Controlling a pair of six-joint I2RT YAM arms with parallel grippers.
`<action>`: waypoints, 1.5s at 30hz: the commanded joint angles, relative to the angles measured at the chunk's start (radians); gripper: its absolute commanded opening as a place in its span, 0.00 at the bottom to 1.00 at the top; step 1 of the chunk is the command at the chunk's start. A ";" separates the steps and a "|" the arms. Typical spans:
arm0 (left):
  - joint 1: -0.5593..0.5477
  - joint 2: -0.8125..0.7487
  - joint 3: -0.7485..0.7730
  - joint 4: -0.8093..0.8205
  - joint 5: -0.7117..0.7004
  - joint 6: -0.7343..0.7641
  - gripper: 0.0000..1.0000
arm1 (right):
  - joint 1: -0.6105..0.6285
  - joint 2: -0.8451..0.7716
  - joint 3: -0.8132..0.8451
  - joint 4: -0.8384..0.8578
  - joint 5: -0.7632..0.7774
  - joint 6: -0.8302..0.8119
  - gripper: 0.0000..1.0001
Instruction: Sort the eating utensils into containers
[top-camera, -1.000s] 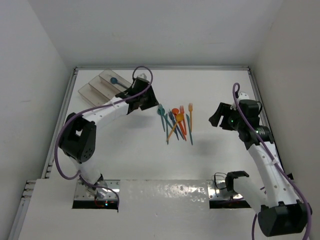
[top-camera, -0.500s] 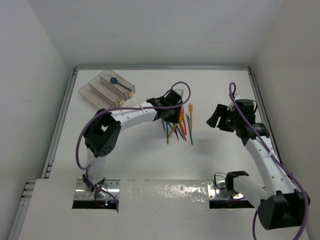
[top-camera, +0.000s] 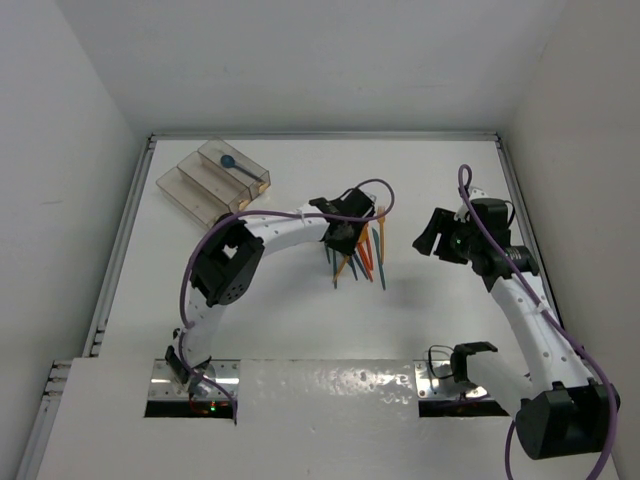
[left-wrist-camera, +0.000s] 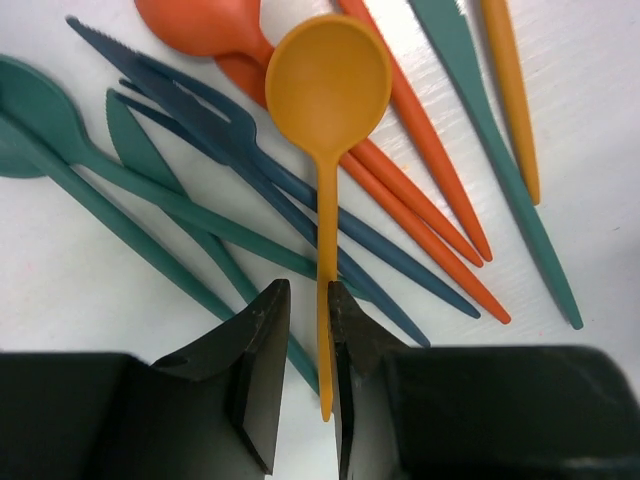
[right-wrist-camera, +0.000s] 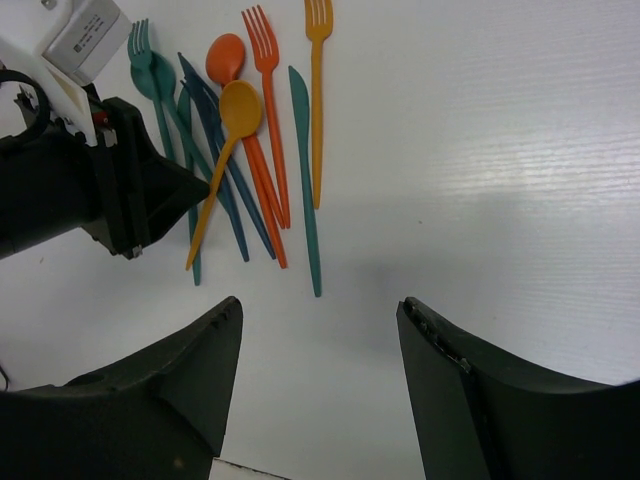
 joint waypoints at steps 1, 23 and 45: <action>-0.007 0.011 0.055 -0.006 -0.013 0.044 0.20 | 0.002 -0.015 0.002 0.020 -0.015 -0.003 0.63; -0.007 0.069 0.066 -0.023 0.053 0.067 0.15 | 0.002 -0.041 -0.008 0.009 -0.008 -0.003 0.65; 0.495 -0.319 -0.031 0.232 0.054 -0.409 0.00 | 0.002 -0.058 0.074 -0.026 0.003 -0.004 0.67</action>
